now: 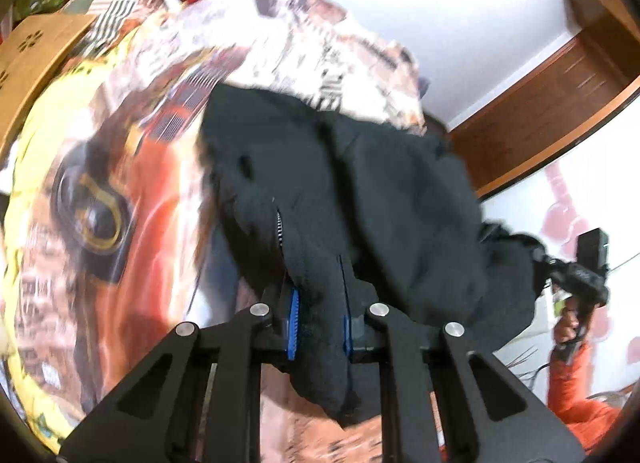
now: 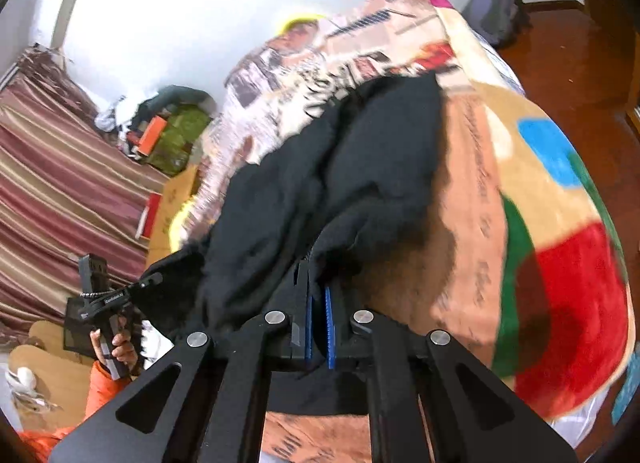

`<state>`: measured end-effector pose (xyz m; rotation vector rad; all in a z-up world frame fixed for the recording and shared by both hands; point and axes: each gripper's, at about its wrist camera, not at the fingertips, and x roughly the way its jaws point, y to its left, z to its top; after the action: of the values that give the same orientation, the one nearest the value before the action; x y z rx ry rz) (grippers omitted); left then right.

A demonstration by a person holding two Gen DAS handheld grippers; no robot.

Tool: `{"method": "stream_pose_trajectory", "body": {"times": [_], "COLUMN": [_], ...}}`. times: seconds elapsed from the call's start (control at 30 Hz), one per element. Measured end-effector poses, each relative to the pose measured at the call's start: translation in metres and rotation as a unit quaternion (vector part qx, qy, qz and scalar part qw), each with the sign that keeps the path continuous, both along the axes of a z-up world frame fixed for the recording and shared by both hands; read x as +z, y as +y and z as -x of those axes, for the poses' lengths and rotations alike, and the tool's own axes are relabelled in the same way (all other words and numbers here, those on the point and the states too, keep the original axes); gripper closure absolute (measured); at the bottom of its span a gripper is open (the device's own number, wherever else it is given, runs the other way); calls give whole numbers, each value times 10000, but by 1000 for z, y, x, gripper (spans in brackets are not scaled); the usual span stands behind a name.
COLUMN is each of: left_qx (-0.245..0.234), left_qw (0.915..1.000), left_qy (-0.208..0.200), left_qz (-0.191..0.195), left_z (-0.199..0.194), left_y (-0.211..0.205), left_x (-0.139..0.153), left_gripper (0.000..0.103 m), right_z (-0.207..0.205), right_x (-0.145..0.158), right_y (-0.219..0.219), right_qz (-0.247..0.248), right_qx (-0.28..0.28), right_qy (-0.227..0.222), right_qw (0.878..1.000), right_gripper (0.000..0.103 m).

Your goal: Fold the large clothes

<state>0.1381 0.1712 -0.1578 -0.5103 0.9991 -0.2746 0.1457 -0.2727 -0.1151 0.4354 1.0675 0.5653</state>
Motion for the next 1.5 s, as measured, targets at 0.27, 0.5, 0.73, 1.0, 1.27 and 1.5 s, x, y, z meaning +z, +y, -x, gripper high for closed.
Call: {"method": "stream_pose_trajectory", "body": {"times": [0.27, 0.5, 0.73, 1.0, 1.27, 1.5], "left_qx": [368, 878, 1348, 1319, 906, 912], "left_qw": [9969, 9930, 9908, 9870, 9892, 9907], "left_qy": [-325, -311, -122, 470, 362, 474], "left_qz": [611, 719, -32, -785, -1098, -887], "left_z": [-51, -117, -187, -237, -220, -208], "left_y": [28, 59, 82, 75, 78, 93], "left_x": [29, 8, -36, -99, -74, -57], "left_gripper": [88, 88, 87, 87, 85, 83], "right_z": [-72, -134, -197, -238, -232, -227], "right_x": [20, -4, -30, -71, -68, -69], "right_y": [19, 36, 10, 11, 12, 10], "right_qz": [-344, -33, 34, 540, 750, 913], "right_qx": [46, -102, -741, -887, -685, -649], "right_qy": [-207, -170, 69, 346, 196, 621], "right_qw": [9992, 9998, 9972, 9940, 9946, 9918], "right_gripper": [100, 101, 101, 101, 100, 97]}}
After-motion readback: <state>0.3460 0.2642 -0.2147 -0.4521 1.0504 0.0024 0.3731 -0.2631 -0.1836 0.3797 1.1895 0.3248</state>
